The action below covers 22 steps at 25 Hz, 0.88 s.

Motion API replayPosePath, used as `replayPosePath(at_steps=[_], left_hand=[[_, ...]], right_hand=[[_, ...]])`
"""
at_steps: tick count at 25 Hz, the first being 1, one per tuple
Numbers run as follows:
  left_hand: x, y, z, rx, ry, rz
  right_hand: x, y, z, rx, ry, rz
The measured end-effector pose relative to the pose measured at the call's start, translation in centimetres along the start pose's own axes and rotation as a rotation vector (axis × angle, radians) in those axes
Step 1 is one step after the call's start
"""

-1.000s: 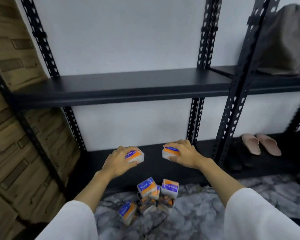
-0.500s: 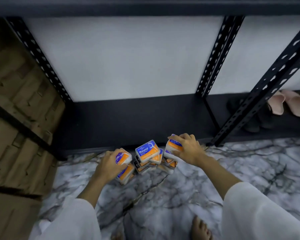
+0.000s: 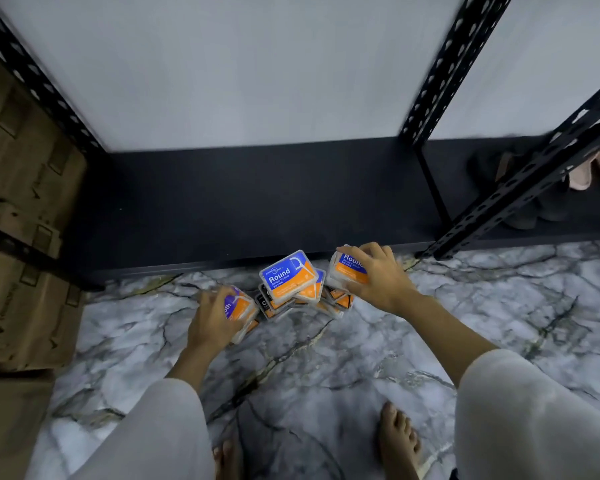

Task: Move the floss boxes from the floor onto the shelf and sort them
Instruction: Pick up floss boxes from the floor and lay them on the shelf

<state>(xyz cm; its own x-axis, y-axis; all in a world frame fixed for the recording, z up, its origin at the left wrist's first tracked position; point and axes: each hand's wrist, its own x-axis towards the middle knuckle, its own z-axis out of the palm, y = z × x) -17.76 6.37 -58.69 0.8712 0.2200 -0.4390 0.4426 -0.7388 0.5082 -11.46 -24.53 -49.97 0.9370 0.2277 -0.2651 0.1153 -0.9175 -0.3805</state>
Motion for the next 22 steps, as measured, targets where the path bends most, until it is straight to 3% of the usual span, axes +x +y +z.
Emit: replayPosePath(at_steps=[5,11,18,22], left_hand=[[-0.3,1.9,-1.7,-0.002,0.04,0.058],[-1.1,7.8,-5.3,-0.154,0.108,0.296],[-2.4,10.6,-3.3,-0.101,-0.123,0.4],[-2.0,10.1,-2.3,-0.017,-0.12,0.42]], right_hand=[[-0.6,-0.8,-0.7,0.029,-0.008,0.0],[-1.5,-1.5,-2.9,0.06,-0.002,0.016],[-1.7,-1.0,-2.2,0.05,-0.053,0.054],[-1.5,-0.7,-1.7,0.064,-0.064,0.058]])
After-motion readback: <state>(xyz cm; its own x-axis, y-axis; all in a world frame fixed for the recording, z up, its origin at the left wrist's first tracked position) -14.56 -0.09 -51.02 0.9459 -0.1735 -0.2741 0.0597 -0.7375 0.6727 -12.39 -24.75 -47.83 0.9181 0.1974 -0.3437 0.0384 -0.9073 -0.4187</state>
